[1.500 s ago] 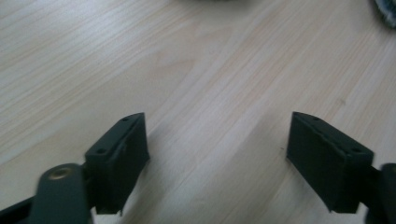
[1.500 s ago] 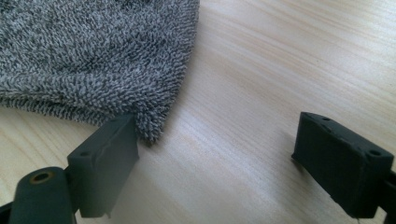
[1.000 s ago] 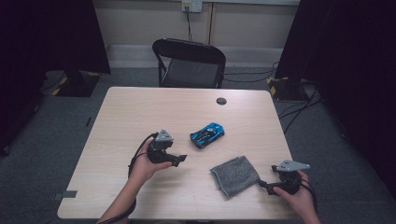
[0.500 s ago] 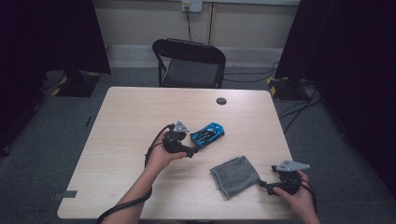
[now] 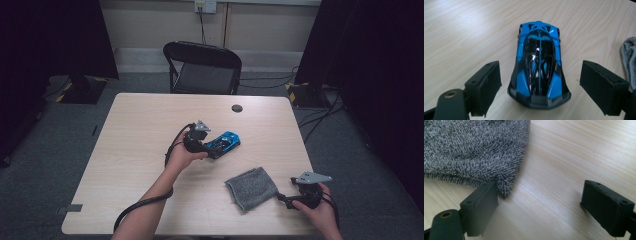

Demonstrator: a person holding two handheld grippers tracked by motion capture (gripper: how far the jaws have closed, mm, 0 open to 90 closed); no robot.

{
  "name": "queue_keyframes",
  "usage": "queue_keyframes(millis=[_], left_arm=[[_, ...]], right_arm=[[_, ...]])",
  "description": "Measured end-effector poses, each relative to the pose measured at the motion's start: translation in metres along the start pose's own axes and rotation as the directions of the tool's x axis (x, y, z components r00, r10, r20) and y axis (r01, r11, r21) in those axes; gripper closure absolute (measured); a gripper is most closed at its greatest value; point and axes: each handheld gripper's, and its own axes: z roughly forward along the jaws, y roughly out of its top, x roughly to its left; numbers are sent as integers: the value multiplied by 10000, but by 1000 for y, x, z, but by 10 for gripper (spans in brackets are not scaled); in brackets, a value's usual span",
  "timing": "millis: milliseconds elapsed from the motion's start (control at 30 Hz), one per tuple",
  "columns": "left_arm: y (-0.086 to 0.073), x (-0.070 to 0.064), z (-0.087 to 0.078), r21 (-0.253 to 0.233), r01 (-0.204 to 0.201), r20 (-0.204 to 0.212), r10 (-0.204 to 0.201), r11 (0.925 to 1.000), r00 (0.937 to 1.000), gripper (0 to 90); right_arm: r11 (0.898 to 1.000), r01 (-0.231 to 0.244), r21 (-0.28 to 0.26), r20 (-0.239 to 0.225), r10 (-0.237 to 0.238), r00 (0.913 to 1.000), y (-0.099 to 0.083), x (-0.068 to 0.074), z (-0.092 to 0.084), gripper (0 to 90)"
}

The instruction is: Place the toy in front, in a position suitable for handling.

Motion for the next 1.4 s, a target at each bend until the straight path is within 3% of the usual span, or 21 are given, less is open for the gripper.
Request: queue_keyframes(millis=[300, 500, 667, 767, 867, 1100, 1400], left_arm=[[10, 1, 21, 200, -293, 142, 291, 9994, 9995, 166], [12, 2, 34, 231, -100, 231, 95, 9997, 9997, 167], [17, 1, 42, 316, -183, 234, 176, 9993, 9996, 167], [17, 0, 47, 397, -290, 53, 289, 9988, 9996, 170], [18, 0, 52, 575, -111, 135, 103, 9983, 9999, 161], [16, -3, 63, 920, -432, -23, 436, 9948, 9990, 161], [11, -2, 71, 1232, -189, -318, 230, 9922, 9992, 160]], right_arm=[[10000, -10, -5, 20, 10, 10000, 0, 0, 0, 130], [10000, -17, -3, 18, 17, 10000, 0, 1, 0, 130], [10000, -21, -2, 18, 21, 10000, 0, 1, 0, 130], [10000, -19, -1, 21, 19, 10000, 0, 1, 0, 130], [10000, -18, -1, 18, 18, 10000, 0, 1, 0, 130], [10000, -22, -1, 18, 22, 10000, 0, 1, 0, 130], [10000, -16, -4, 18, 16, 10000, 0, 0, 0, 130]])
